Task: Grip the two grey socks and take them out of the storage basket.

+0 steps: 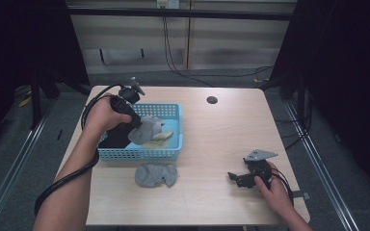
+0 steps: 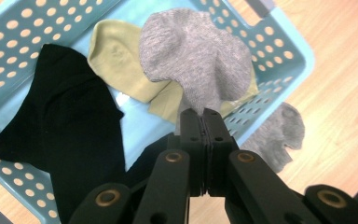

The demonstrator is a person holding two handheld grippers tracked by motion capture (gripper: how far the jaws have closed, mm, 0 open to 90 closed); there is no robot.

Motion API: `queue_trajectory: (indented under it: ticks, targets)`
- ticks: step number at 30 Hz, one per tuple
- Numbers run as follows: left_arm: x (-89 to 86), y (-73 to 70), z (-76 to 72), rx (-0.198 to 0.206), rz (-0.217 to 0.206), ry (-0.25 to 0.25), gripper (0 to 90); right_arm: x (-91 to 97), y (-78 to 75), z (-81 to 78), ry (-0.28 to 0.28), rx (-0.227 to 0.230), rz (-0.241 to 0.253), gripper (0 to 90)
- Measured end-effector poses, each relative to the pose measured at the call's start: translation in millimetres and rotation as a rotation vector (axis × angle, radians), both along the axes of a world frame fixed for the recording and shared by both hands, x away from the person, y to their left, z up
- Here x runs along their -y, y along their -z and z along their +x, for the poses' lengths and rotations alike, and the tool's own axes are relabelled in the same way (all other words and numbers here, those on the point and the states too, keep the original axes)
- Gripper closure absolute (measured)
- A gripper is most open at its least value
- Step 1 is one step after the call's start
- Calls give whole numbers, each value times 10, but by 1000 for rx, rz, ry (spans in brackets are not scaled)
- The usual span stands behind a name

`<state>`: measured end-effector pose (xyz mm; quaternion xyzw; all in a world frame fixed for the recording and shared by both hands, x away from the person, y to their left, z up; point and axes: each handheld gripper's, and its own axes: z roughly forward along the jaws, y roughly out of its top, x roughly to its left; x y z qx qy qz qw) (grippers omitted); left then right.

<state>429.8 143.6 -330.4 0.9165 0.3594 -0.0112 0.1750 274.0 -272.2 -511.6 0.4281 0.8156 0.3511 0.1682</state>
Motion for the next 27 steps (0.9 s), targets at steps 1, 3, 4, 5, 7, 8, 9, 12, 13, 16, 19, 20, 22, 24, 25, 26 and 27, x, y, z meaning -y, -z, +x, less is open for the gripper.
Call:
queue_trajectory:
  ticks: [1,3,4,5,7,8,9,12,13,16,19,20,22,24,25,26,27]
  targets:
    - [-1,-20,-6,2,2,8,888,0,0,0,0,0,0,105]
    - [-3,-36,-15,4,-2,8,888,0,0,0,0,0,0,105]
    - [-5,-45,-18,4,-3,11,888,0,0,0,1,0,0,105]
    - [-12,-57,-28,1,-3,7,888,0,0,0,0,0,0,105]
    - [-18,-63,-32,-2,4,11,888,0,0,0,0,1,0,105]
    - [-24,-72,-42,2,7,13,888,0,0,0,0,0,0,105]
    - [-24,-72,-42,2,7,13,888,0,0,0,0,0,0,105]
    - [-27,-110,-74,2,6,22,888,0,0,0,0,-1,1,105]
    - [-26,-121,-81,-1,8,26,888,0,-1,0,1,0,-2,105]
    - [-15,-152,-114,3,5,44,888,0,0,0,1,0,-1,105]
    - [14,-172,-156,6,4,61,888,0,0,0,0,0,-1,105]
    - [38,-192,-191,12,4,78,888,0,-1,-1,1,-1,-2,105]
    - [50,-204,-210,12,1,87,888,0,0,0,0,1,0,105]
    - [67,-222,-242,16,-10,100,888,0,1,1,-1,0,1,105]
    - [83,-230,-266,19,-12,103,888,-1,1,1,-2,0,1,105]
    - [107,-247,-296,23,-3,123,888,0,0,0,0,0,0,105]
    - [122,-250,-317,25,-5,126,888,0,0,0,1,0,-1,105]
